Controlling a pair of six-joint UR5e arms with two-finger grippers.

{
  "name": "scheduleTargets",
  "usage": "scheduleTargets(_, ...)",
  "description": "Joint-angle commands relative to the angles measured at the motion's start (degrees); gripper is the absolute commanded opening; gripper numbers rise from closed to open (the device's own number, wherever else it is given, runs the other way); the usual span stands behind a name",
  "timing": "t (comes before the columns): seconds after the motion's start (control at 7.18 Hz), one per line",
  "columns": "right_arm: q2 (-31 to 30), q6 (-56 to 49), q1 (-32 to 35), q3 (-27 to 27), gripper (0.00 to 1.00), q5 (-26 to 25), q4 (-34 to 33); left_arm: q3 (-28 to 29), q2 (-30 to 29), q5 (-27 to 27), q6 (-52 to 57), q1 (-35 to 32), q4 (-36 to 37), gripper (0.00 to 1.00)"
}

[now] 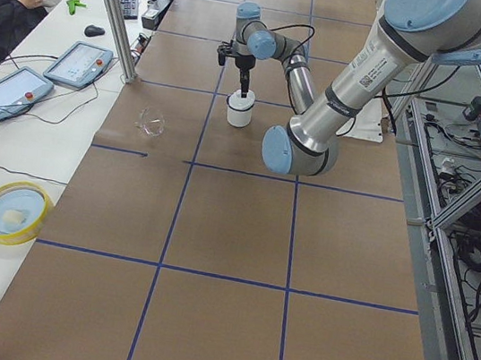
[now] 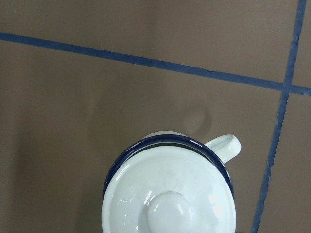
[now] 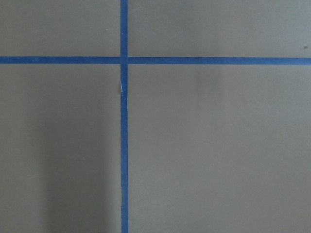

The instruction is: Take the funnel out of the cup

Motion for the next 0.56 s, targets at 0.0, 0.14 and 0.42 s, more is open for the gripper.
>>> scheduleTargets(0.0,0.00,0.00,0.00,0.00,1.00,0.00,0.00,-6.91,3.00,-0.68,2.69,-4.50,0.03,1.00)
scheduleTargets(0.14,0.00,0.00,0.00,0.00,1.00,0.00,0.00,-10.35,5.64,-0.77,9.85,-7.32,0.21,1.00)
scheduleTargets(0.42,0.00,0.00,0.00,0.00,1.00,0.00,0.00,-11.44,12.21,-5.56,30.10,-18.97,-0.06,1.00)
